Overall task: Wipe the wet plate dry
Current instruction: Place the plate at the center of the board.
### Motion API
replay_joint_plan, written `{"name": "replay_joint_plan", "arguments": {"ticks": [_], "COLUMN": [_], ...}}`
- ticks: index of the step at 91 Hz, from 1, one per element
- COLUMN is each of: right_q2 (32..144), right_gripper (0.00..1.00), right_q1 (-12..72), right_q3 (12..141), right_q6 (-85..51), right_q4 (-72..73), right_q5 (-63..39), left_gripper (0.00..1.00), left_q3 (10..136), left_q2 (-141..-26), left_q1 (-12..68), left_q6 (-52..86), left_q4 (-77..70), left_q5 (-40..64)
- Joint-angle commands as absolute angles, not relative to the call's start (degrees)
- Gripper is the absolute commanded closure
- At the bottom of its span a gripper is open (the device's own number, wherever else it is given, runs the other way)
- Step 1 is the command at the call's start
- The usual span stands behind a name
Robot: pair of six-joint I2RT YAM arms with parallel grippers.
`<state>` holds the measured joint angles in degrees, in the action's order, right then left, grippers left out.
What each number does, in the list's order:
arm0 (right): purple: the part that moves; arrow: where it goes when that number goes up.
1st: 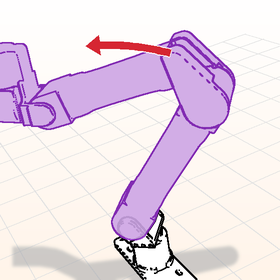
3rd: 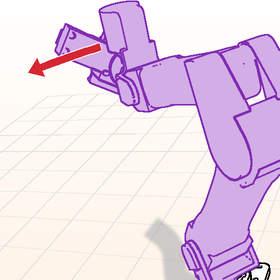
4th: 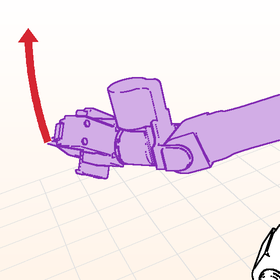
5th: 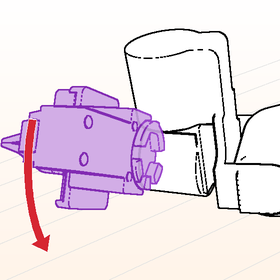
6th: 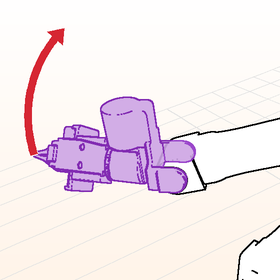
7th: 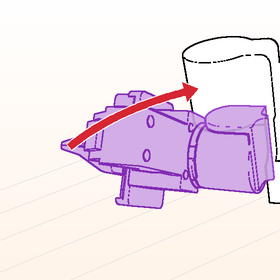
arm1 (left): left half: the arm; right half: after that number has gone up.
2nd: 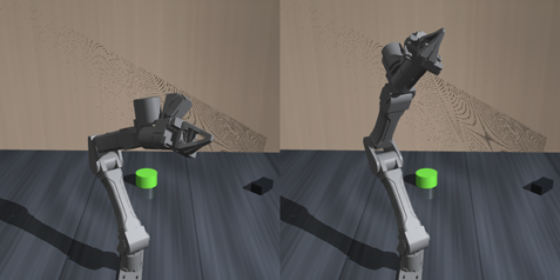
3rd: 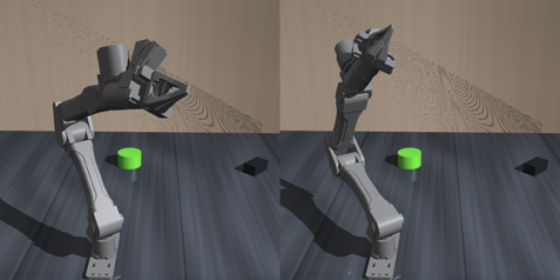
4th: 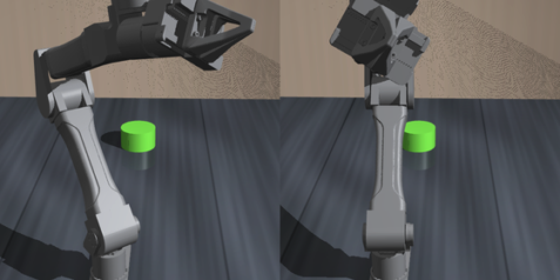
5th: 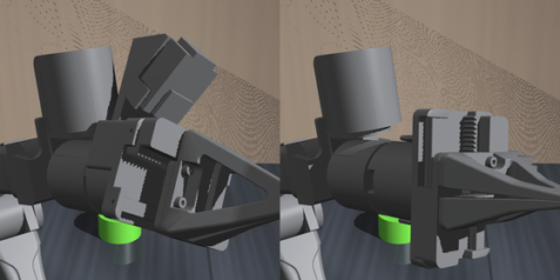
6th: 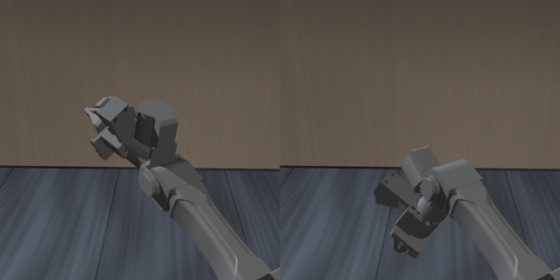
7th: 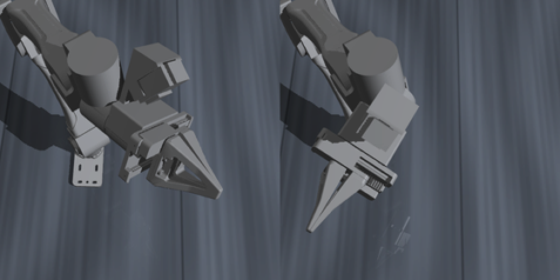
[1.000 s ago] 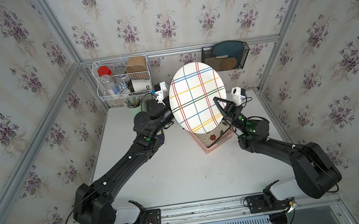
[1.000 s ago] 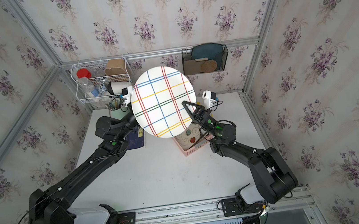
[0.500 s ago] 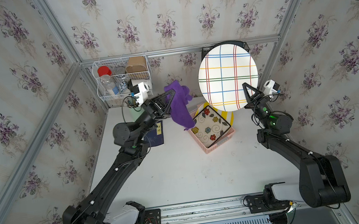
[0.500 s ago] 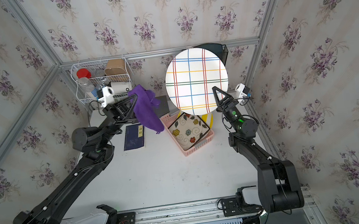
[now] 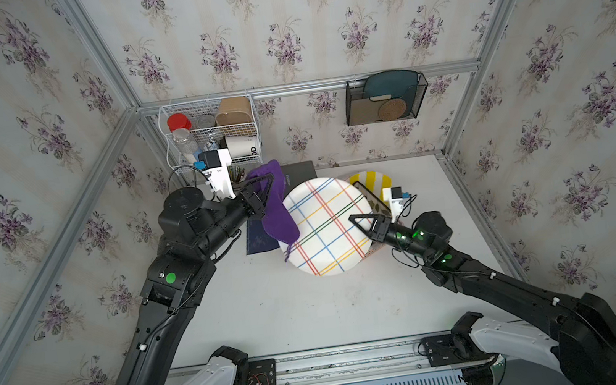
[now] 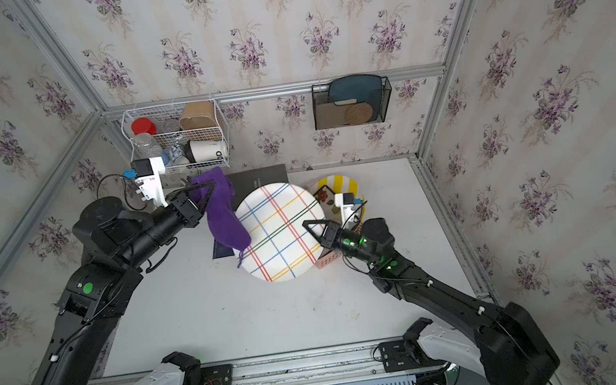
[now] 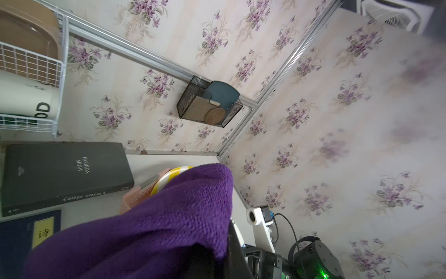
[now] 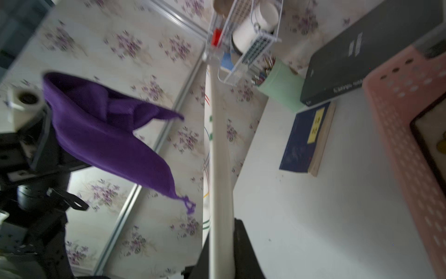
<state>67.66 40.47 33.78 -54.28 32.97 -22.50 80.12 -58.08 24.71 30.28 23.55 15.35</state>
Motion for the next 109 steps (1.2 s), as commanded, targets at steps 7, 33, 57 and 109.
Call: {"name": "replay_joint_plan", "arguments": {"ticks": [7,33,57,109], "right_q2": [80.84,99.54,104.59,90.93], "right_gripper": [1.00,1.00,0.91,0.19], "right_q1": [47.13,51.30,51.28,46.01], "right_q3": [40.35,51.09,51.99,53.53], "right_q6": [-45.12,-36.84,-36.78,-34.49], "right_q4": [32.72,24.59,18.23,6.93], "right_q5": [-21.85,-27.93,-19.21,-12.48], "left_gripper": [1.00,1.00,1.00,1.00], "left_q3": [78.26,75.06,74.54,72.44], "left_q2": [-60.47,-60.96,-61.73,-62.01], "left_q1": [24.69,24.69,24.70,24.68], "left_q6": [26.80,27.71,28.22,27.96], "left_q4": [27.23,27.06,26.24,26.92], "left_q5": [14.32,16.44,16.43,15.94]}}
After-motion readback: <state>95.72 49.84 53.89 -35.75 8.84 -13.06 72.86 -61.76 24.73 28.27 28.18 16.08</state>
